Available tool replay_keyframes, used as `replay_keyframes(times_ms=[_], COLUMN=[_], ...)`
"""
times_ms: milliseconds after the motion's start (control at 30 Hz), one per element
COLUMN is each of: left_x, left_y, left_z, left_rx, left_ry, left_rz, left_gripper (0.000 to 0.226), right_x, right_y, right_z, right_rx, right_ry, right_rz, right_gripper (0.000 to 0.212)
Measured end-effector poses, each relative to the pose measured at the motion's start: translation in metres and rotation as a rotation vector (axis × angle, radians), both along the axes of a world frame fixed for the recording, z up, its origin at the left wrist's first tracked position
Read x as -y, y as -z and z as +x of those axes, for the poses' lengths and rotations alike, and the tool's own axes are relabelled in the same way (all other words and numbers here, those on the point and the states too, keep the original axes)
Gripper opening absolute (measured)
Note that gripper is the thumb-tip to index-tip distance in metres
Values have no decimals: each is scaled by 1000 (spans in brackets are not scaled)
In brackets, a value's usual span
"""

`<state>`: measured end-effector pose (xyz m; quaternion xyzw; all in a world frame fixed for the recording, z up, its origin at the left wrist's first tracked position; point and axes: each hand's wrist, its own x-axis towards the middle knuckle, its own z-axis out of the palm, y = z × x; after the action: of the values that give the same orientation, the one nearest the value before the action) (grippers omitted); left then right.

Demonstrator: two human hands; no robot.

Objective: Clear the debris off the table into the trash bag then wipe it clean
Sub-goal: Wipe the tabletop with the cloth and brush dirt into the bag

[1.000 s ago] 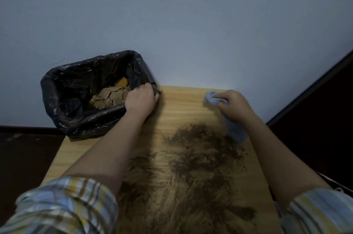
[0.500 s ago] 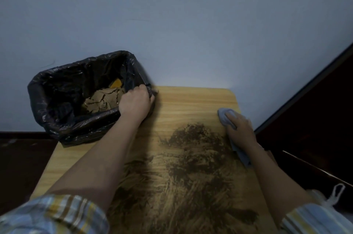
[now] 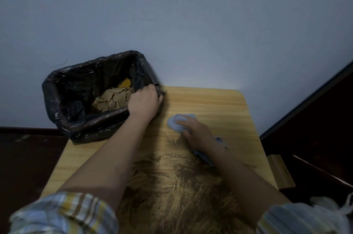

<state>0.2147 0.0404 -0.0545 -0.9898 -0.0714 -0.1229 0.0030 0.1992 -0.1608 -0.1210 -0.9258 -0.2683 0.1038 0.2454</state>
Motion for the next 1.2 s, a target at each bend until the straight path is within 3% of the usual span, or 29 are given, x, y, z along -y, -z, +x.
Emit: replay_keyframes(times_ms=[233,400,633,767,967,1200], left_x=[-1,0,1,1,-1,-1], left_y=[-3,-6,-7,-6,-4,-4], left_z=[0,0,-2,-2,1,1], left_rx=[-15,-23,-25,-22,-16,-7], left_ry=[17,11,19,19,18,23], left_rz=[-1,12,9,8,15,-3], left_gripper=[35,35,36,35,35,35], right_x=[-16,9,59,56,6,-20], right_y=[-15,-54,-33,-4,-5,-9], right_z=[-11,16,56,56,40,-18], right_rx=[-43,106,111,92,31,23], right_ry=[-185,56,230,335,74,-367], right_rz=[89,252,12,-14,-73,51], right_gripper=[43,41,26,35,47,40])
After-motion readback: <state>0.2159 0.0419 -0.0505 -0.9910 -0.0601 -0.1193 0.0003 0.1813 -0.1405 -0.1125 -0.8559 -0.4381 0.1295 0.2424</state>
